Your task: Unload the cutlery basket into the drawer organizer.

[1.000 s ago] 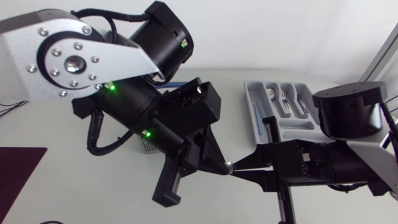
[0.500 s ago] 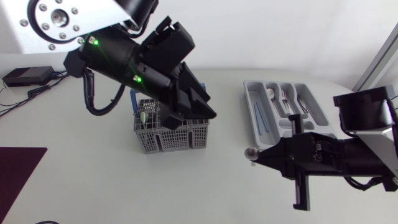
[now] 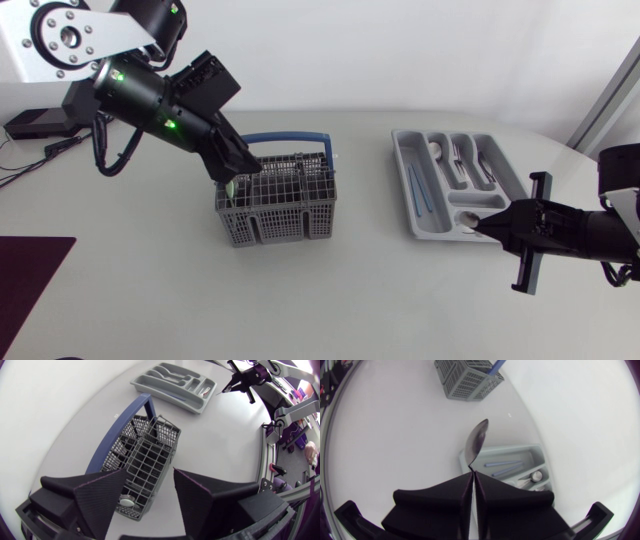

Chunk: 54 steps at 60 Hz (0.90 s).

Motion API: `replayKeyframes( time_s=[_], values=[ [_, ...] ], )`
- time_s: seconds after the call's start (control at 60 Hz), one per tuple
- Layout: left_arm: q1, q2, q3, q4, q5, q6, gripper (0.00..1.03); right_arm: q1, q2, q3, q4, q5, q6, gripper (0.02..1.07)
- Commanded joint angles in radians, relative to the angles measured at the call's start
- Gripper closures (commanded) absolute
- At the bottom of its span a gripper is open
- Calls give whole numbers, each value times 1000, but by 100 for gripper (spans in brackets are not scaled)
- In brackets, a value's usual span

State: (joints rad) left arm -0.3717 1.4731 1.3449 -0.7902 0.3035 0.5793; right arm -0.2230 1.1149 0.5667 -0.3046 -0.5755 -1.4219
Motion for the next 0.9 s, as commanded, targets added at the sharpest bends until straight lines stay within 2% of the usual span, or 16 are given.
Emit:
replayKeyframes(
  time_s=[0.0,0.283,0.35,0.4,0.7,0.717,0.783,0.867,0.883],
  values=[
    [33,-25,-33,-14,-6,37,23,-32,43,9,67,28,-64,101],
    [119,-43,-70,-17,-6,111,23,-108,313,39,335,160,-161,101],
    [132,-48,-73,-20,-6,123,23,-115,359,53,368,178,-169,101],
    [139,-48,-76,-24,-6,137,23,-115,401,67,378,207,-184,101],
    [162,-51,-87,-67,-6,241,23,-35,542,21,616,361,-209,101],
    [162,-51,-87,-69,-7,249,23,-29,550,15,631,367,-210,100],
    [162,-60,-93,-83,-7,286,23,-13,560,-4,664,382,-210,83],
    [162,-69,-96,-92,-20,330,23,1,554,-11,667,393,-204,68],
    [162,-74,-98,-95,-20,343,23,2,548,-14,667,396,-204,62]
  ],
)
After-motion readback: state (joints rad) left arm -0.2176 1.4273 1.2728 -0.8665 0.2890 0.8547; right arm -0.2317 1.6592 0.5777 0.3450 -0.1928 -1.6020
